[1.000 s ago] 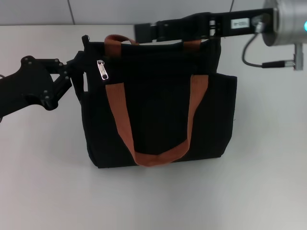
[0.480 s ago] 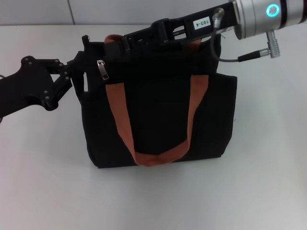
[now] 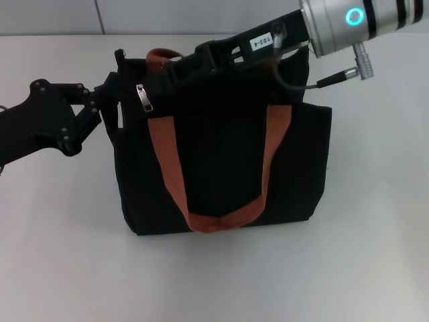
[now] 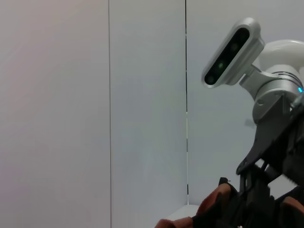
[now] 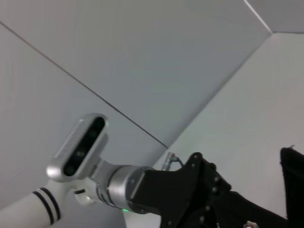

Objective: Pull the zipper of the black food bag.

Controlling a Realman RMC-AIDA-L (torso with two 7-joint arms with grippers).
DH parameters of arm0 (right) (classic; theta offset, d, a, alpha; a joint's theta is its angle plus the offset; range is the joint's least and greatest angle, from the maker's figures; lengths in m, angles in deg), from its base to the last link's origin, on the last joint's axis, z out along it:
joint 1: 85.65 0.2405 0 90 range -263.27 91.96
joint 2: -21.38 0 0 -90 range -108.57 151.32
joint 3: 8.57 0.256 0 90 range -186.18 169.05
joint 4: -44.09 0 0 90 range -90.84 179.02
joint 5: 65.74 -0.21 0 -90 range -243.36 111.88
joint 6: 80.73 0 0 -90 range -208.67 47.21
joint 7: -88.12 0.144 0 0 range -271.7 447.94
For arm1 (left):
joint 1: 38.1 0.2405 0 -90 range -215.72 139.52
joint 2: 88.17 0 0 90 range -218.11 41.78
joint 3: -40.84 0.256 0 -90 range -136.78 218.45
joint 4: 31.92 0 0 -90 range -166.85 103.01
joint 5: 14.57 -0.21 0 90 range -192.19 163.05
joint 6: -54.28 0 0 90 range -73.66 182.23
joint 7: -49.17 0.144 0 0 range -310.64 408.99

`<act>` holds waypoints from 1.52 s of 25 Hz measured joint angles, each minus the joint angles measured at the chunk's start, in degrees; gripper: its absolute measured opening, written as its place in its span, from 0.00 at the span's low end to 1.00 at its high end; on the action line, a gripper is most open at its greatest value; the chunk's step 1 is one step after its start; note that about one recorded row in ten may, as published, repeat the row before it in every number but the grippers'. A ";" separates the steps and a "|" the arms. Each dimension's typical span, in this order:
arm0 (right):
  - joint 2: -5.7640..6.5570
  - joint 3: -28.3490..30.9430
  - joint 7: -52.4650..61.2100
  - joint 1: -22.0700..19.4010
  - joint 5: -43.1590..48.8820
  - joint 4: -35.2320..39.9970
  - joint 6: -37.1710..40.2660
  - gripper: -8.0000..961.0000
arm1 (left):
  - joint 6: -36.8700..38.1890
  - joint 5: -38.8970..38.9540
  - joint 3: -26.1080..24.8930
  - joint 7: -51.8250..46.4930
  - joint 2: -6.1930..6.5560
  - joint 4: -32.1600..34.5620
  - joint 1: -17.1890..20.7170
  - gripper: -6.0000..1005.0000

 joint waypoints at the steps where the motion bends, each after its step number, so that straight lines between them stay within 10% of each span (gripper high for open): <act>1: -0.08 0.00 0.10 0.25 0.61 -0.03 -0.34 0.47 | 0.02 0.00 0.00 0.00 0.00 0.00 0.00 0.03; 38: -1.69 -4.37 0.68 2.58 3.94 1.73 -4.57 0.47 | 1.79 0.05 0.00 -0.46 -0.06 0.04 -1.34 0.04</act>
